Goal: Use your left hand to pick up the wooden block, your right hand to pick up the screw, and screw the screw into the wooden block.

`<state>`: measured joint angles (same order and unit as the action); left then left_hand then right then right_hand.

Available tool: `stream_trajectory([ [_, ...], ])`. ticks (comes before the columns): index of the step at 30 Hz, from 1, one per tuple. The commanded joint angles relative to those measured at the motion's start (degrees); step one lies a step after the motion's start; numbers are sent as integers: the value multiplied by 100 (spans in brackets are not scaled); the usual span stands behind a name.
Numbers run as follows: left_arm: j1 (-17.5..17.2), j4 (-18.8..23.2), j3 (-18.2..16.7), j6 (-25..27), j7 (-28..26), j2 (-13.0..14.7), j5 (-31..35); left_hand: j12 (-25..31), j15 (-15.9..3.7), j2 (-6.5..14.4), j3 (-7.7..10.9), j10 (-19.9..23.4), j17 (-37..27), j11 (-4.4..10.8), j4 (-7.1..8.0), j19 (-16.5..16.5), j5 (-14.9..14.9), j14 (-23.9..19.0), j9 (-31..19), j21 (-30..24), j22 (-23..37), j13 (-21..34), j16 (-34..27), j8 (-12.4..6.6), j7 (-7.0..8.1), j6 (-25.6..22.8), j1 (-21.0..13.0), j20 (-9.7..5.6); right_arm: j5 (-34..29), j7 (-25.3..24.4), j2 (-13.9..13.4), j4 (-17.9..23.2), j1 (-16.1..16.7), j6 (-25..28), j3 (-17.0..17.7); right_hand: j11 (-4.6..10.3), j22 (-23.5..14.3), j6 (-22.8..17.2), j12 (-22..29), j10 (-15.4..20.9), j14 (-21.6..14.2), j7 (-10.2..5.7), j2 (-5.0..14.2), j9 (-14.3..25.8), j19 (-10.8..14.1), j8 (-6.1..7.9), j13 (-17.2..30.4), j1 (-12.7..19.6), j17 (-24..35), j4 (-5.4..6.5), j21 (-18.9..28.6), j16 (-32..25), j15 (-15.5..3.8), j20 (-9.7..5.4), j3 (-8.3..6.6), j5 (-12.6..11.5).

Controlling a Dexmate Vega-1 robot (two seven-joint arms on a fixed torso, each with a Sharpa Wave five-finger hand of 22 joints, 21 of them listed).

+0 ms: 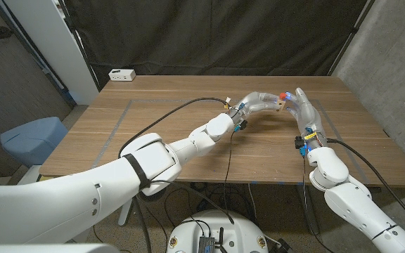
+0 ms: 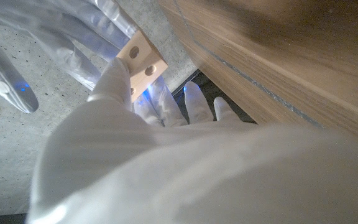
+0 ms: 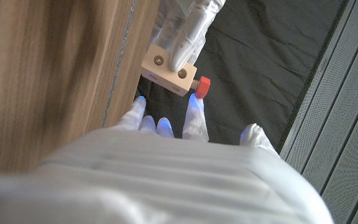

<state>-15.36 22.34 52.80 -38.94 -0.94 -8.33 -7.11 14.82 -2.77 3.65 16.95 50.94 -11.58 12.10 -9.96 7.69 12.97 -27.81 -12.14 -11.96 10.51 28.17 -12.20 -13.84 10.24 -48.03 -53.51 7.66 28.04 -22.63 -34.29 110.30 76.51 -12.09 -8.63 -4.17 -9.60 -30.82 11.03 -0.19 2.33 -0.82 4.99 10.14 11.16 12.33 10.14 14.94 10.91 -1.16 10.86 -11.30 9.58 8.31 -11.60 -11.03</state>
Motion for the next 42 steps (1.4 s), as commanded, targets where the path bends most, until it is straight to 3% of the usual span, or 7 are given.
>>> stream_trajectory([
  [1,36,-37,8,96,63,-16,-63,46,-325,121,131,73,-27,8,125,68,25,-56,-9,-19,18,511,-9,-59,-139,-568,-27,-13,-19,-64,36,25,33,35,-12,6,-14,-90,34,32,-39,1,73,8,48,40,17,13,20,-12,23,-45,-10,35,-33,-34],
  [42,65,-42,75,116,104,-55,-64,48,-322,129,138,74,-26,9,126,72,32,-63,-10,-16,18,512,-7,-54,-144,-552,-30,-33,-34,-24,37,136,315,-119,99,154,-12,-906,50,313,-199,-98,125,13,154,120,15,-16,13,-69,24,-57,-110,99,-94,-39],
])
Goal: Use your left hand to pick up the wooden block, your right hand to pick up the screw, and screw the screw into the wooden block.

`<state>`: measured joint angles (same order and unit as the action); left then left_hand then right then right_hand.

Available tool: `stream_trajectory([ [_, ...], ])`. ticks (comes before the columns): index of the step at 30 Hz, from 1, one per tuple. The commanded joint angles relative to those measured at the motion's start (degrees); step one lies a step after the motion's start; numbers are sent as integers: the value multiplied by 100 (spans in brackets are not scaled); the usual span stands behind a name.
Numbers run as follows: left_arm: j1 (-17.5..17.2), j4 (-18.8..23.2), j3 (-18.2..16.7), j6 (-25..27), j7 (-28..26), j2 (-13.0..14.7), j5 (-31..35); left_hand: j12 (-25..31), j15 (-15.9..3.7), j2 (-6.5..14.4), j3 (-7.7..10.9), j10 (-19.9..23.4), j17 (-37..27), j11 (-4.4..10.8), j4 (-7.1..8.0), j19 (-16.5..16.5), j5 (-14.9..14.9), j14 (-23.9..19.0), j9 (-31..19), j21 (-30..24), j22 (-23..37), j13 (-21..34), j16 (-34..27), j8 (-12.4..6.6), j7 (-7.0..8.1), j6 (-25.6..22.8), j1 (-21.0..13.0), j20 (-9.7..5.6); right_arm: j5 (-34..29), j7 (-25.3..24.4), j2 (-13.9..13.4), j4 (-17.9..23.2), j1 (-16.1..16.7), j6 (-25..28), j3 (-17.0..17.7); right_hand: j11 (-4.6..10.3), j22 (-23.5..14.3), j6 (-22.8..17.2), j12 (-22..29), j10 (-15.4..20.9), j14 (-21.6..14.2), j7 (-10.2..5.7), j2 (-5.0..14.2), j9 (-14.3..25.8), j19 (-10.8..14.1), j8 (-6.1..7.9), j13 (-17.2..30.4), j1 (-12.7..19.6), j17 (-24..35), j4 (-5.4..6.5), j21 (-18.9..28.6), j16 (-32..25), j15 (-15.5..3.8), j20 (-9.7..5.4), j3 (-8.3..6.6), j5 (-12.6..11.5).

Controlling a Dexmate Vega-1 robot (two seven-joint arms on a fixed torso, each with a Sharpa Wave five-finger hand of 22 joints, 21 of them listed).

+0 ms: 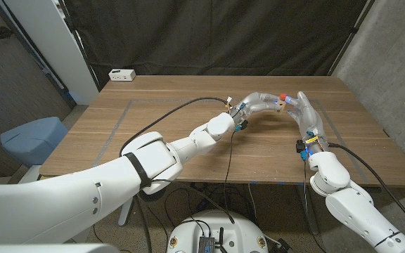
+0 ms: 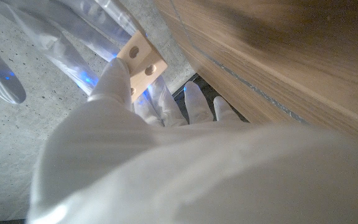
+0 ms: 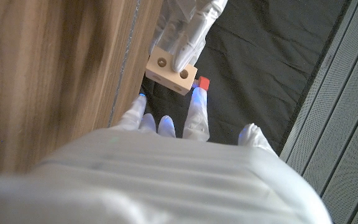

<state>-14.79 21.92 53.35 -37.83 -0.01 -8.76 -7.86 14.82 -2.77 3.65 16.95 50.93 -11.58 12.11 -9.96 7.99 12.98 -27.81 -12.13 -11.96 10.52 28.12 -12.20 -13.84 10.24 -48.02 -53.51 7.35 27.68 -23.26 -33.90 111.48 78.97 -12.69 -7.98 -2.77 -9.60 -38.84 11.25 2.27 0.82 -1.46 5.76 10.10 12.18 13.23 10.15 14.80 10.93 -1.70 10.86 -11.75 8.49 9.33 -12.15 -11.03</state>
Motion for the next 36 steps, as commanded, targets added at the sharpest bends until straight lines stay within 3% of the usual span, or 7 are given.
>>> stream_trajectory([
  [1,7,0,20,4,12,-14,10,47,-325,128,138,72,-26,8,125,41,31,-64,-11,-16,17,518,-7,-53,-144,-551,-30,-2,0,37,1,21,76,-64,38,14,-12,-109,27,68,-49,-36,49,17,54,28,14,-3,11,-15,24,-12,-2,-5,-39,-39],
  [21,-21,18,15,-81,6,13,31,47,-319,135,144,75,-24,8,132,38,35,-65,-11,-14,17,516,-2,-59,-147,-562,-22,-12,-62,-46,62,43,160,-89,84,31,-12,-290,25,142,-71,-47,71,18,52,27,14,-1,9,-34,14,-6,-12,4,-65,-44],
  [36,-73,60,-1,-235,9,49,68,49,-326,126,144,77,-23,9,123,37,35,-63,-11,-12,17,517,1,-57,-153,-556,-29,-14,-202,-213,59,136,267,-3,218,-28,-12,-85,-15,102,-77,-113,71,21,58,-122,15,-1,7,-60,9,6,1,13,-86,-43],
])
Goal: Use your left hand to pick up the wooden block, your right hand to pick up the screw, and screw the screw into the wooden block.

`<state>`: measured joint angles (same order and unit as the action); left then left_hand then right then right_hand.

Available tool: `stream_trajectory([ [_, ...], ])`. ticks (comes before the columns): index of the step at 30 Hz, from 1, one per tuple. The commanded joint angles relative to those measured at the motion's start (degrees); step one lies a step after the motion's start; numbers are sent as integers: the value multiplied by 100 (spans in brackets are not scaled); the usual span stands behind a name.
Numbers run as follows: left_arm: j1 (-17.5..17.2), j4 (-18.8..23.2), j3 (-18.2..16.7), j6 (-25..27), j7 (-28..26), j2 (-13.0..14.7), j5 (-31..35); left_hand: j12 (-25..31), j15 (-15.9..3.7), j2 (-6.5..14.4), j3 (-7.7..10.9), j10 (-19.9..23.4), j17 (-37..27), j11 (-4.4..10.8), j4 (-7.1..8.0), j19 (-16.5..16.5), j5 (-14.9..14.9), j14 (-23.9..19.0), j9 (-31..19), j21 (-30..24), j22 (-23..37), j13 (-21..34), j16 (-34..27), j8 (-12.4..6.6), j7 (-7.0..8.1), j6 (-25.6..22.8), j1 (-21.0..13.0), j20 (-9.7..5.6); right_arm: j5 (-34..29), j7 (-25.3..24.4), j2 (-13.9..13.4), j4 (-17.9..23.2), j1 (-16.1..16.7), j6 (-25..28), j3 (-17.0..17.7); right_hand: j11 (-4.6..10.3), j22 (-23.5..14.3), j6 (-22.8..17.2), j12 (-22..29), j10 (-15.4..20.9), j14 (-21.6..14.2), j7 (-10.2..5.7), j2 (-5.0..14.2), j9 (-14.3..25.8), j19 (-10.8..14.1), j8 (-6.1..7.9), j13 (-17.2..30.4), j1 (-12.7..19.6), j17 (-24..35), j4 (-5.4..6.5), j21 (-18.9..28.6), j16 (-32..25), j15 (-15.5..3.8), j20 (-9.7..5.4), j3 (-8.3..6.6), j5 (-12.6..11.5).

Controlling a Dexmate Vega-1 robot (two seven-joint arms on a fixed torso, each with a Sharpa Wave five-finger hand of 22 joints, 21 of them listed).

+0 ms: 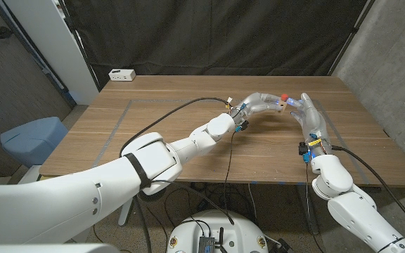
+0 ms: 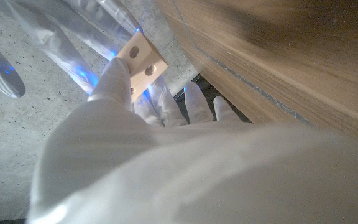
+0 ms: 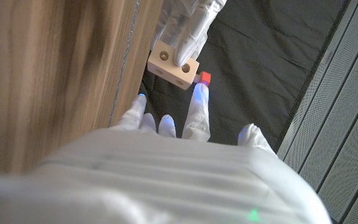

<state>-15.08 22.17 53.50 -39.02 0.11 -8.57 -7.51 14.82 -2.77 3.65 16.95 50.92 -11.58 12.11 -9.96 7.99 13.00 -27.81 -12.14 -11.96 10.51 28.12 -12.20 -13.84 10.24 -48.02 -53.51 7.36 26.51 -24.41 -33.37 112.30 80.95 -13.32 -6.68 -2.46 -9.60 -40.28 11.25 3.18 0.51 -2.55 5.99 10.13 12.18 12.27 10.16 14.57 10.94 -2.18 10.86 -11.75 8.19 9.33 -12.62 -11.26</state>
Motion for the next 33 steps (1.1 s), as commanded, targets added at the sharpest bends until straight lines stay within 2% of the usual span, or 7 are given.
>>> stream_trajectory([
  [1,-51,41,-16,-129,-10,34,41,49,-325,124,143,78,-23,9,124,39,33,-66,-11,-13,17,516,-1,-57,-151,-556,-28,-10,-92,-98,5,57,73,58,95,-61,-12,87,-17,8,-46,-6,46,18,57,-40,15,22,6,-14,8,7,37,13,-39,-20],
  [14,-108,121,-40,-246,-2,79,112,53,-321,125,140,83,-26,9,125,39,33,-62,-11,-12,17,520,-2,-63,-142,-570,-28,-12,-75,12,-50,79,54,71,199,-103,-13,382,-59,-88,-8,-39,27,21,43,-178,17,5,10,-35,-1,30,70,8,-46,-16],
  [22,-111,128,-50,-255,33,75,135,53,-319,125,141,82,-25,8,127,40,33,-61,-11,-12,17,520,0,-59,-148,-558,-25,-7,-21,161,-103,59,24,72,215,-125,-14,795,-93,-231,106,-189,3,16,-15,-277,18,-50,24,-37,-17,64,109,14,-37,-12],
  [33,-112,123,-61,-244,54,62,141,52,-331,126,141,75,-26,8,125,40,34,-62,-11,-12,18,523,0,-61,-147,-564,-28,-8,180,509,-265,-43,-104,135,190,-139,-16,1207,-131,-513,375,-256,-9,7,-195,-288,18,-143,42,-18,-53,116,157,39,-20,-14],
])
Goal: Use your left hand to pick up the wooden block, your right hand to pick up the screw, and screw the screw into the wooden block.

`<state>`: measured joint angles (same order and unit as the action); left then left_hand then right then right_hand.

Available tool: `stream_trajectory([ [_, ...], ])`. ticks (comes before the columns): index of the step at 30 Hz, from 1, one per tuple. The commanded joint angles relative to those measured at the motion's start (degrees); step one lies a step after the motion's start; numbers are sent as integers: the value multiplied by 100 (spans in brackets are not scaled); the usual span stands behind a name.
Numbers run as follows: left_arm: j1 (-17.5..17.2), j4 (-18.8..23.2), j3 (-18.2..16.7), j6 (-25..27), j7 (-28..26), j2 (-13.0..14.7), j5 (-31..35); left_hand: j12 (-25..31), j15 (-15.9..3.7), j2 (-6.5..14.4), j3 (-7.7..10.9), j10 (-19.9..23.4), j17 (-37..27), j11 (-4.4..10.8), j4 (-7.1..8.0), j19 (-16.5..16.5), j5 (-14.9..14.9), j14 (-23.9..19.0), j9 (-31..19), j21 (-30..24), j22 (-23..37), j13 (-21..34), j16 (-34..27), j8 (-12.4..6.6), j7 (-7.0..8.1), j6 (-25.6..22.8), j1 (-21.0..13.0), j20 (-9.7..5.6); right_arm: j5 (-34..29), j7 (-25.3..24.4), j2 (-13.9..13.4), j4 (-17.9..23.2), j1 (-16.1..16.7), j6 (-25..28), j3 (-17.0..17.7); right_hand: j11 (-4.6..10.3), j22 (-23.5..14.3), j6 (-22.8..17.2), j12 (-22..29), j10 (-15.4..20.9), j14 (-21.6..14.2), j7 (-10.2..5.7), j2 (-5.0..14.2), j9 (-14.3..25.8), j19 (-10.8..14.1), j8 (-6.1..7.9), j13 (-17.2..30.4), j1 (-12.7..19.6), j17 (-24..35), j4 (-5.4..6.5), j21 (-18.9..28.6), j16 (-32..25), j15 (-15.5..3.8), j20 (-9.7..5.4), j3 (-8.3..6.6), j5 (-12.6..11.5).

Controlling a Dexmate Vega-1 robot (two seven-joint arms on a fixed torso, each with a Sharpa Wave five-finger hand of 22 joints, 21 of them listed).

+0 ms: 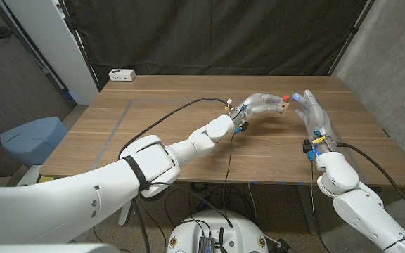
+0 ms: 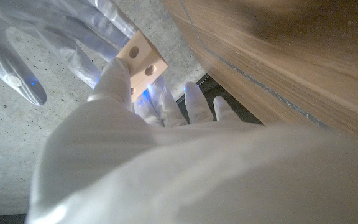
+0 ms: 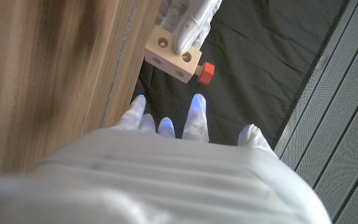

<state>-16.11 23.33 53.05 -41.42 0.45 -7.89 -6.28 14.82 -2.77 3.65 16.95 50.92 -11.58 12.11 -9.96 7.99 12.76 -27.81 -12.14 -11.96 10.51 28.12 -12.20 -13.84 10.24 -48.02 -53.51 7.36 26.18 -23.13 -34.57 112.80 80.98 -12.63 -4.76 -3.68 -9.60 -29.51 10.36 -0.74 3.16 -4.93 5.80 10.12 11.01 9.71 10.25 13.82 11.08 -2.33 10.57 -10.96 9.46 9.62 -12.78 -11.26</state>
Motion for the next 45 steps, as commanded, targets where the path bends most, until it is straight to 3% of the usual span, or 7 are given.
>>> stream_trajectory([
  [1,-9,7,-18,-1,20,-7,17,51,-327,125,140,74,-27,8,126,42,57,-63,-11,-13,18,521,-1,-61,-147,-564,-26,-10,232,408,-165,-97,-116,83,-2,-9,-16,168,-41,-152,154,-16,8,7,-110,-28,9,-85,33,3,-29,43,31,9,1,-15],
  [12,17,-29,-12,63,26,-34,9,49,-326,124,141,78,-26,9,123,41,56,-66,-11,-12,18,515,-2,-65,-151,-574,-30,-10,369,600,-271,-181,-210,101,-41,-45,-18,385,-51,-439,460,-62,11,3,-329,9,8,-232,58,68,-46,63,57,32,37,-25],
  [23,41,-63,7,142,24,-56,-13,51,-321,128,142,79,-27,9,125,43,57,-63,-11,-12,18,517,-1,-65,-159,-573,-30,-5,418,637,-307,-232,-262,79,-73,-54,-19,410,-39,-501,525,-57,21,3,-368,26,9,-286,68,96,-35,48,64,21,47,-31],
  [45,70,-99,33,225,31,-80,-66,56,-320,136,148,88,-29,9,125,40,60,-62,-11,-11,18,520,-1,-59,-139,-557,-33,-4,480,624,-318,-270,-292,57,-122,-36,-18,-105,27,-477,532,61,33,11,-382,206,6,-364,64,126,7,-11,47,5,45,-55],
])
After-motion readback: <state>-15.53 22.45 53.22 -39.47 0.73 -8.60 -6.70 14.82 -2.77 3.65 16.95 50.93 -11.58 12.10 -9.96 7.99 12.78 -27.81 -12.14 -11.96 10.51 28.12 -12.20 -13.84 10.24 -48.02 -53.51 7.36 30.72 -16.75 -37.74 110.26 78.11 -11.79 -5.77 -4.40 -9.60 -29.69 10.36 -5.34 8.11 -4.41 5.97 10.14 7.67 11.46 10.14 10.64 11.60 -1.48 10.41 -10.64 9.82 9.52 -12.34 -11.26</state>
